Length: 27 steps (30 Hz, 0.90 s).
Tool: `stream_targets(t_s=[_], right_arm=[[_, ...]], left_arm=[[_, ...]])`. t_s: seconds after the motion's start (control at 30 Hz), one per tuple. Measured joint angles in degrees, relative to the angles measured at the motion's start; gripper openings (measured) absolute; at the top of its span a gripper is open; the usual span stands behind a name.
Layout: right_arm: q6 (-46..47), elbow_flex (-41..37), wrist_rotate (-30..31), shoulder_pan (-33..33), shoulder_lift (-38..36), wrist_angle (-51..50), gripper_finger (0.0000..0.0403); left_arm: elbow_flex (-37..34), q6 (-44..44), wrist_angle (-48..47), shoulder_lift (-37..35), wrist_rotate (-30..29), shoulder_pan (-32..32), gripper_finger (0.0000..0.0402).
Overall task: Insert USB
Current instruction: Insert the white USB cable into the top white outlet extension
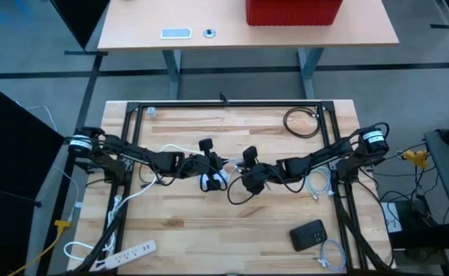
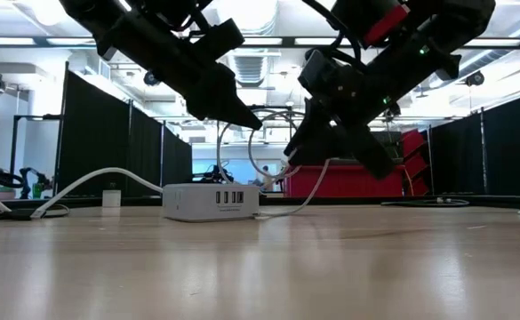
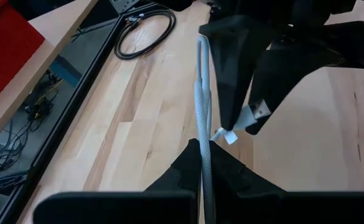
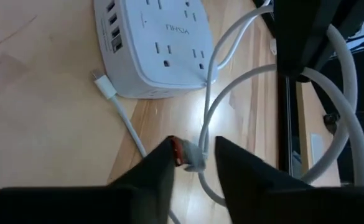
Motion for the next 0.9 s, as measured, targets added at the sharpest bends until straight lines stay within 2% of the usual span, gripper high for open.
stream_targets(t_s=[0.07, 0.1, 0.47, 0.7, 0.9], right_arm=[[1.22, 0.00, 0.02, 0.00, 0.00, -0.05, 0.0023], [1.50, 0.00, 0.02, 0.00, 0.00, -0.13, 0.0016], [7.09, 0.19, 1.33, 0.90, -2.26, -1.30, 0.0019], [13.11, 0.81, 0.81, 1.66, -9.43, -6.97, 0.0019], [18.05, 0.81, -2.15, 1.66, -17.87, -11.94, 0.0019]], left_arm=[[0.00, 0.00, 0.00, 0.00, 0.00, 0.00, 0.0000], [0.00, 0.00, 0.00, 0.00, 0.00, 0.00, 0.0000], [0.00, 0.09, -1.51, 0.00, -0.06, 0.27, 0.0000], [-1.19, 0.26, -2.64, 0.71, -0.19, 2.32, 0.0000], [-3.69, -1.06, -2.25, 1.03, -0.17, 3.60, 0.0000]])
